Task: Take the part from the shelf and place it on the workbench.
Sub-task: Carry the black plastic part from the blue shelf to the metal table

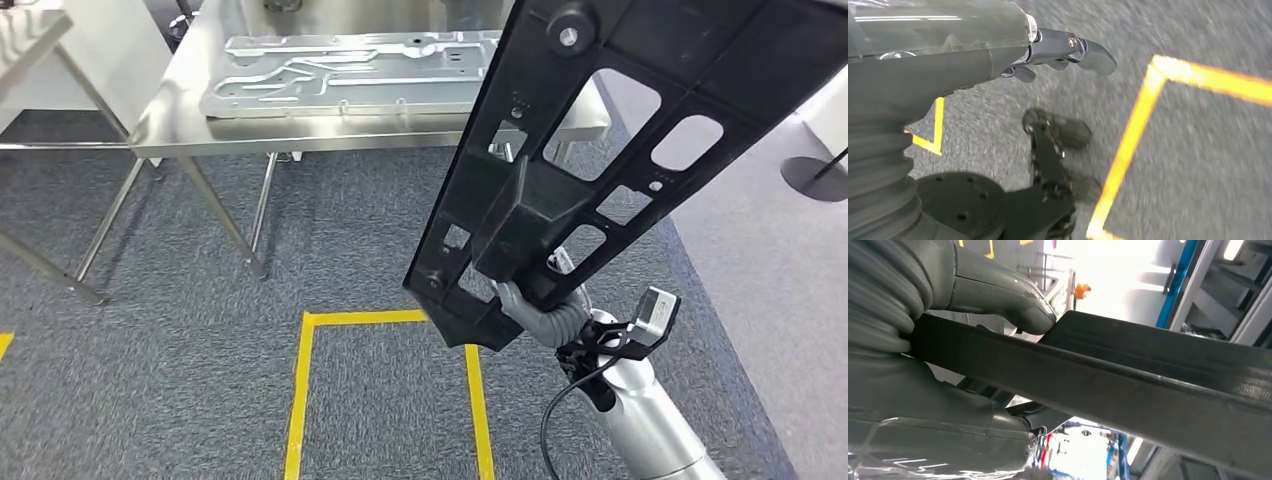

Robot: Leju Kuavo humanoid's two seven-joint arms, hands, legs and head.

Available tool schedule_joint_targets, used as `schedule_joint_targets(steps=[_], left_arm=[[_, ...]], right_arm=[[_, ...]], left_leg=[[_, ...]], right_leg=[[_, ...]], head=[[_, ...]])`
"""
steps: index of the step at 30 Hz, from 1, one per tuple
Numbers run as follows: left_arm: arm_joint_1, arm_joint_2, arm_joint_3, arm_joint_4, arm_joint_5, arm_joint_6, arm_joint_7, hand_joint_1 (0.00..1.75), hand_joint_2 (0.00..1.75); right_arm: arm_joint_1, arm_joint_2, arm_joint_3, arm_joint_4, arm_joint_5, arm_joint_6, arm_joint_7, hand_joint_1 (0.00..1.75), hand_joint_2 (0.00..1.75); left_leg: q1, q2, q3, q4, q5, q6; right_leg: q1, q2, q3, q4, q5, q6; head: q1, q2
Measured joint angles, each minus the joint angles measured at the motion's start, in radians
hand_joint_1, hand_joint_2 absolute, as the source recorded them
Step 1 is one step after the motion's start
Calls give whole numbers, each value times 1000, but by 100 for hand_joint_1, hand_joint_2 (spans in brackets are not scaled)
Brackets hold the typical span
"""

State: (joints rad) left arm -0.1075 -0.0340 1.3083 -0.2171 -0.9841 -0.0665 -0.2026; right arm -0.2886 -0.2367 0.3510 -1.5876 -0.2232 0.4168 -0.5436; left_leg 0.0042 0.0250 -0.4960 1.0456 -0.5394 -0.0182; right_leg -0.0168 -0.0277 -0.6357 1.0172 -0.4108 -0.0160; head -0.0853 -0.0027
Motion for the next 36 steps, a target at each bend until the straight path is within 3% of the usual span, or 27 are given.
schedule_joint_targets(steps=[3, 4, 5, 6, 8, 10, 14, 16, 18, 19, 20, 21, 23, 24, 26, 30, 32, 34, 35, 36], left_arm=[[-3, -1, 0, 0, 0, -2, -2, 0, 175], [-2, -1, 0, 0, 0, -2, -2, 0, 175], [0, -1, 0, 0, 0, -2, -2, 0, 175], [1, -1, 0, 0, 1, -2, -2, 0, 175], [1, 0, 0, 0, 1, -2, -2, 0, 175], [0, 3, 0, 0, 1, -2, -2, 0, 175], [0, 7, 0, 0, 1, -2, -3, 0, 175], [-3, 6, 0, 0, 1, -2, -3, 0, 175], [-4, 6, 0, 0, 1, -2, -3, 0, 175], [-4, 6, 0, 0, 1, -2, -3, 0, 175], [-3, 6, 0, 0, 1, -2, -3, 0, 175], [-2, 6, 0, 0, 1, -2, -3, 0, 175], [-2, 6, 0, 0, 1, -2, -3, 0, 175], [-3, 6, 0, 0, 1, -3, -3, 0, 175], [-4, 6, 0, 0, 1, -3, -3, 0, 175], [-4, 6, 0, 0, 0, -5, -2, 0, 175], [-5, 6, 0, 0, 0, -6, -3, 0, 175], [-4, 5, -1, 0, 0, -6, -3, 0, 175], [-2, 5, -1, 0, 0, -6, -3, 0, 175], [-1, 5, -1, 0, 0, -6, -4, 0, 175]], right_arm=[[0, -7, -2, -2, 17, -6, -4, 175, 175], [1, -7, -2, -1, 21, -7, -4, 175, 175], [1, -7, -2, -1, 23, -8, -4, 175, 175], [2, -7, -2, -1, 24, -8, -5, 175, 175], [1, -7, -2, -1, 25, -8, -5, 175, 175], [1, -7, -2, 1, 25, -8, -5, 175, 175], [2, -7, -4, 4, 28, -10, -6, 175, 175], [1, -5, -6, 4, 28, -12, -7, 175, 175], [2, 2, -6, 6, 28, -14, -7, 175, 175], [4, 5, -6, 8, 28, -14, -7, 175, 175], [6, 6, -6, 9, 28, -14, -7, 175, 175], [7, 6, -7, 10, 28, -14, -7, 175, 175], [8, 6, -7, 10, 28, -14, -7, 175, 175], [8, 7, -7, 10, 28, -14, -7, 175, 175], [8, 8, -7, 12, 30, -17, -7, 175, 175], [10, 5, -9, 14, 65, -40, -4, 175, 175], [8, 0, -9, 15, 84, -49, 1, 175, 175], [8, -2, -8, 17, 104, -56, 6, 175, 175], [8, -2, -7, 18, 113, -59, 9, 175, 175], [8, -2, -6, 18, 120, -60, 11, 175, 175]], left_leg=[[2, -14, -121, 199, -67, -5], [2, -15, -159, 245, -85, -4], [1, -16, -183, 258, -86, 0], [-1, -16, -187, 231, -61, 5], [-8, -17, -154, 102, 37, 19], [-18, -19, -122, -3, 87, 33], [-19, -24, -96, -47, 104, 58], [-15, -24, -80, -53, 106, 65], [-15, -24, -75, -52, 101, 66], [-15, -25, -74, -52, 97, 66], [-14, -25, -71, -51, 93, 64], [-14, -26, -66, -51, 89, 62], [-12, -26, -51, -49, 77, 55], [-11, -26, -45, -48, 71, 51], [-11, -26, -40, -47, 61, 38], [-8, -25, -41, -6, 43, 14], [-4, -26, -85, 87, -5, 8], [-3, -26, -160, 210, -54, 3], [-3, -26, -187, 243, -59, 2], [-3, -26, -196, 240, -45, 3]], right_leg=[[7, 11, 22, -4, -17, -13], [10, 15, 29, -4, -23, -15], [13, 19, 37, -4, -29, -17], [16, 22, 46, -3, -35, -18], [21, 26, 65, -3, -48, -17], [23, 29, 75, -4, -58, -11], [23, 31, 77, 22, -61, 11], [21, 31, 49, 81, -102, 21], [14, 31, -17, 200, -159, 29], [10, 30, -51, 250, -176, 33], [6, 30, -71, 272, -174, 37], [2, 29, -72, 255, -151, 40], [-5, 25, -25, 128, -68, 46], [-4, 23, 0, 65, -45, 45], [1, 17, 25, 6, -39, 33], [4, 13, 46, -1, -38, 2], [6, 8, 58, -4, -44, -8], [10, 5, 65, -3, -53, -12], [11, 4, 69, -3, -57, -13], [13, 5, 74, -3, -62, -12]], head=[[0, 0], [0, 0], [0, 0], [0, 0], [0, 0], [0, 0], [0, 0], [0, 0], [0, 0], [0, 0], [0, 0], [0, 0], [0, 0], [0, 0], [0, 0], [0, 0], [0, 0], [0, 0], [0, 0], [0, 0]])
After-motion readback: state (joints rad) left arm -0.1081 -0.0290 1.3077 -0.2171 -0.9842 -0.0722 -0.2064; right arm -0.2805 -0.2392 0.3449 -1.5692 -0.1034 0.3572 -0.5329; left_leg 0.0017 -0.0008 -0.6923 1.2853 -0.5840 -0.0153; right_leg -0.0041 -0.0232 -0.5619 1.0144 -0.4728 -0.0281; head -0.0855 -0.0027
